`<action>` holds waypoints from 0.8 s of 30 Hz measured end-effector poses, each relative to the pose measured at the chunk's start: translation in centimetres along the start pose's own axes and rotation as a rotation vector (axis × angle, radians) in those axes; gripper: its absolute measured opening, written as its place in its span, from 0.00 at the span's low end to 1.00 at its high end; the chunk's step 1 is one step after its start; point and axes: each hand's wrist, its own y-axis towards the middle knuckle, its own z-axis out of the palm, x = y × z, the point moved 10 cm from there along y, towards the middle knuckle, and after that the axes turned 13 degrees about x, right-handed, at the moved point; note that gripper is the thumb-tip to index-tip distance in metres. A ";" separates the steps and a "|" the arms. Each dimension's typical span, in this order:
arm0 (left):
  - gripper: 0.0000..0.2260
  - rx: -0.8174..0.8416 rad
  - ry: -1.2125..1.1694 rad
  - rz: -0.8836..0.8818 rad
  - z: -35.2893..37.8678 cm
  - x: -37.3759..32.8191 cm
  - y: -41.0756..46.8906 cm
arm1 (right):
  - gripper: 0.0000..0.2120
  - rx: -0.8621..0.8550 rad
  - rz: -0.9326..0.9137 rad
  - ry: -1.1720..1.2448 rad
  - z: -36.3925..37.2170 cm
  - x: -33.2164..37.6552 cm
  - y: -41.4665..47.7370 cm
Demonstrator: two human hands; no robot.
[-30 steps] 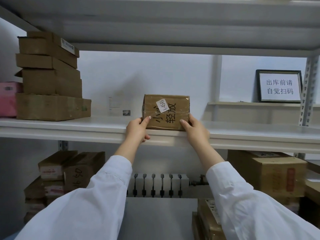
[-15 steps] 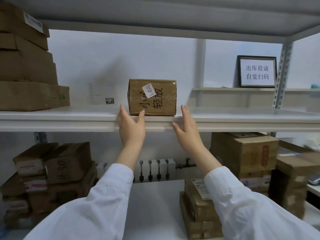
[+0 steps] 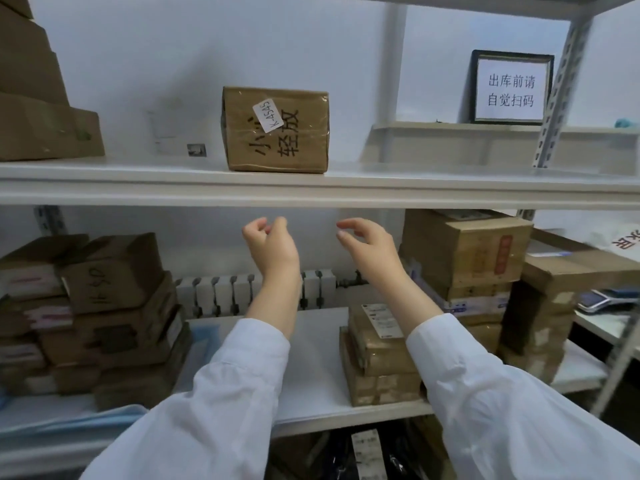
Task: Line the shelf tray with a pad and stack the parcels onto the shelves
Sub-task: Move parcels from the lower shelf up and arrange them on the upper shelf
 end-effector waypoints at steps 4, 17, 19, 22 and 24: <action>0.03 0.006 -0.051 -0.153 1.6 4.5 -0.1 | 0.15 0.031 0.136 0.081 -0.2 -4.8 -0.7; 0.06 0.117 -0.021 -0.651 5.4 20.1 -4.0 | 0.26 0.126 0.714 -0.013 1.0 -22.1 -4.3; 0.07 0.126 0.017 -0.726 5.5 22.6 -5.0 | 0.24 0.109 0.757 -0.021 1.2 -24.0 -4.7; 0.06 0.130 0.087 -0.834 5.5 25.0 -6.4 | 0.25 0.121 0.787 -0.034 1.8 -25.7 -5.1; 0.11 0.150 0.099 -0.895 6.3 26.3 -7.2 | 0.25 0.145 0.815 -0.072 1.9 -26.9 -5.3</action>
